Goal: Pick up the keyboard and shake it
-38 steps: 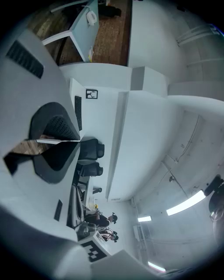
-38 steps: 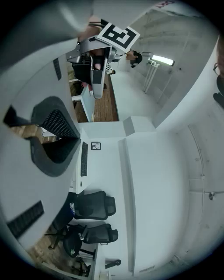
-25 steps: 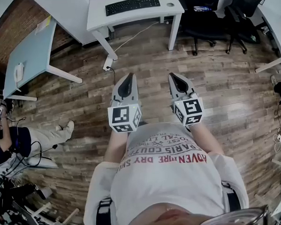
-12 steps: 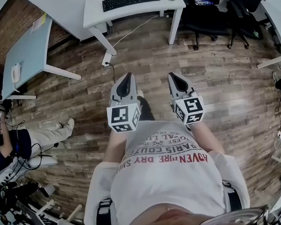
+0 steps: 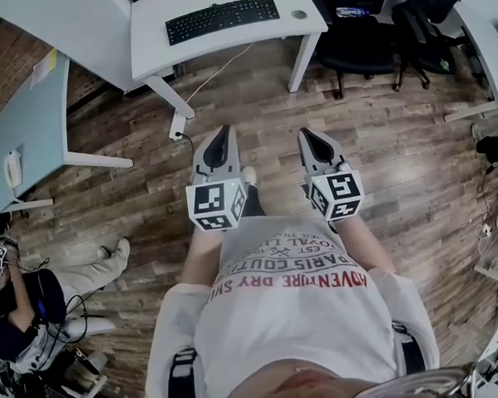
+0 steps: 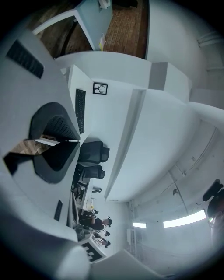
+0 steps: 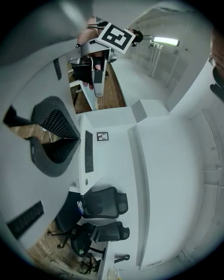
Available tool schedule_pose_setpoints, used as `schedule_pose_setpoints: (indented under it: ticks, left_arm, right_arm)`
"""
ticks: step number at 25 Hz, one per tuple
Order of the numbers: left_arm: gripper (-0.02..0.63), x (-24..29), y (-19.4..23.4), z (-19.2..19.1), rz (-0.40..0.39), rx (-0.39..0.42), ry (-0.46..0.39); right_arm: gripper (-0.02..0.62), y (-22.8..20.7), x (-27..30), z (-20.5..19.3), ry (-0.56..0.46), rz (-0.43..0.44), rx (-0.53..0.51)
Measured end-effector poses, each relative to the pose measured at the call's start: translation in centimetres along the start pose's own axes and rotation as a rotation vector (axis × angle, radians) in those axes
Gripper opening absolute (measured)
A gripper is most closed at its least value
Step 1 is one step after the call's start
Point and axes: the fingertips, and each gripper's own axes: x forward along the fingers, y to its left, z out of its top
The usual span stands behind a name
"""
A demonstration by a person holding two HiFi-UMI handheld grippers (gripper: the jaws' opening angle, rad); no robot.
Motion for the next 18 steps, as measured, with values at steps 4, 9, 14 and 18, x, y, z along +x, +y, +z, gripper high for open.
schedule_pose_setpoints:
  ticks: [4,9,14,18]
  left_arm:
    - [0.031,5.8,4.8,2.3,-0.026,0.006,0.000]
    - [0.031,11.9,10.8,4.7,-0.040,-0.002,-0.005]
    - [0.031,15.9,14.8,5.7,-0.034,-0.009,0.007]
    - [0.031,18.0,17.1,5.3,-0.007,-0.021,0.038]
  right_arm:
    - [0.026,-1.4,7.0,2.6,0.002,-0.036,0.013]
    - [0.026,-2.3,14.9,5.2,0.002,-0.054,0.037]
    - [0.026,-3.0,20.2,6.2,0.012,-0.064,0.052]
    - [0.026,-4.4,23.7,6.5,0.031,-0.061,0.083]
